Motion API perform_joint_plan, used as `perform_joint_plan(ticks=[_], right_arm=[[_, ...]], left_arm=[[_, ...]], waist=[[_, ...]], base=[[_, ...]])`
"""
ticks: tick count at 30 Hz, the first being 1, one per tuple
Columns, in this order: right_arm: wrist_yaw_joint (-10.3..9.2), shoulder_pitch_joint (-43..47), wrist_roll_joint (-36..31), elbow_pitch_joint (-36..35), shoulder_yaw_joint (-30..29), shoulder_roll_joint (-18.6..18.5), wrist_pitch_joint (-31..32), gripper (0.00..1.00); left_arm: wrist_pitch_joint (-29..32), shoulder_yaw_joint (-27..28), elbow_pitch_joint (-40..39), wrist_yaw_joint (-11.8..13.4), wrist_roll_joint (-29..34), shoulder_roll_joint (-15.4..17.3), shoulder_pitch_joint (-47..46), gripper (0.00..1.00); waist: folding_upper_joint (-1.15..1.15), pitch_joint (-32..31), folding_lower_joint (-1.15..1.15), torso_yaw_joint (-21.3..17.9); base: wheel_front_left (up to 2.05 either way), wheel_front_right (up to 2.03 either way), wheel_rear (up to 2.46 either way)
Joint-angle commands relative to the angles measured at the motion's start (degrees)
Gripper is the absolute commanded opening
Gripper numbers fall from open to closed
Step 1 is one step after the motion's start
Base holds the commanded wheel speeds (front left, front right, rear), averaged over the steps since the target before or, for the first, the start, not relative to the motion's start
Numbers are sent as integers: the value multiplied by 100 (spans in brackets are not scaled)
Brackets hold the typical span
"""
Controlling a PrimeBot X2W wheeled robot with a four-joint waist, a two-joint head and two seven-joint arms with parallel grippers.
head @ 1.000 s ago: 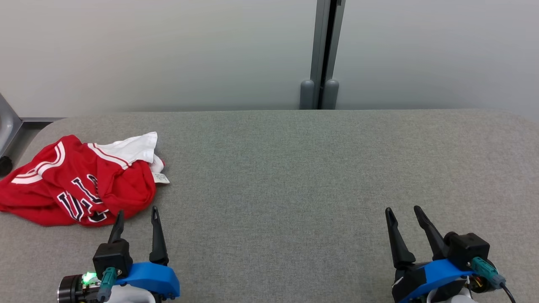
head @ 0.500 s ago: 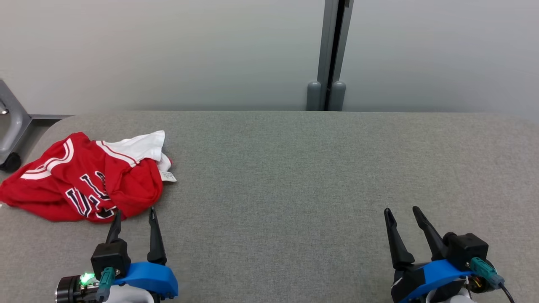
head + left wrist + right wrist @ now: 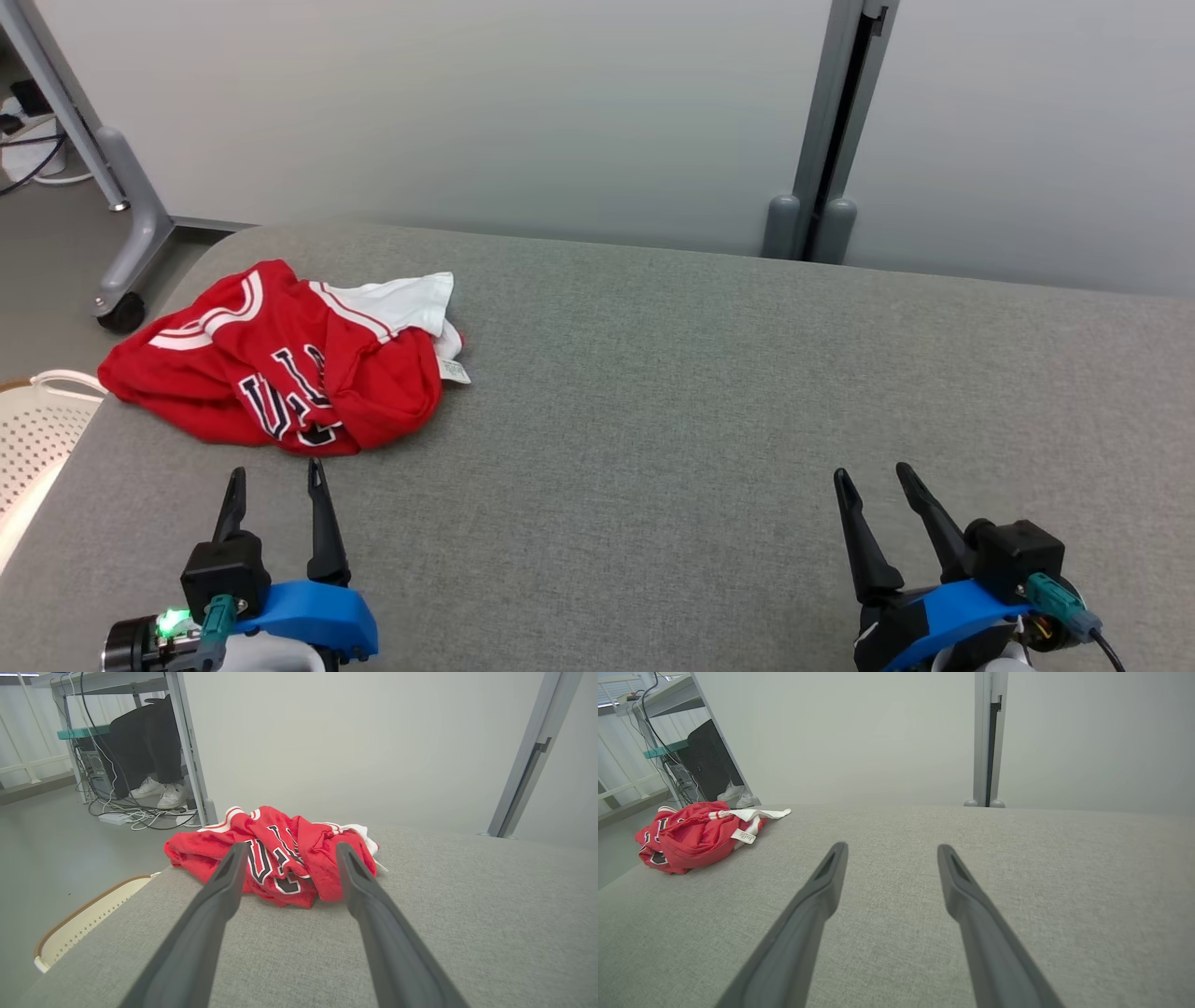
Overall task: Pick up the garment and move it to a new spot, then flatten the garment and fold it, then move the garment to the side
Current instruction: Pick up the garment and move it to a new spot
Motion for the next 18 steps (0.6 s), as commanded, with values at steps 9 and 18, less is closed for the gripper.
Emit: perform_joint_plan(ticks=[9, 18], right_arm=[[3, 17, 65, 1, -3, -30, -20, 100], [3, 44, 63, -26, -12, -30, -20, 100]], left_arm=[[-27, 126, -141, 58, 24, 48, 79, 100], [-25, 228, -272, 75, 18, 75, 131, 100]], waist=[[0, 15, 0, 552], [0, 18, 0, 1018]], base=[[0, 0, 0], [0, 0, 0]])
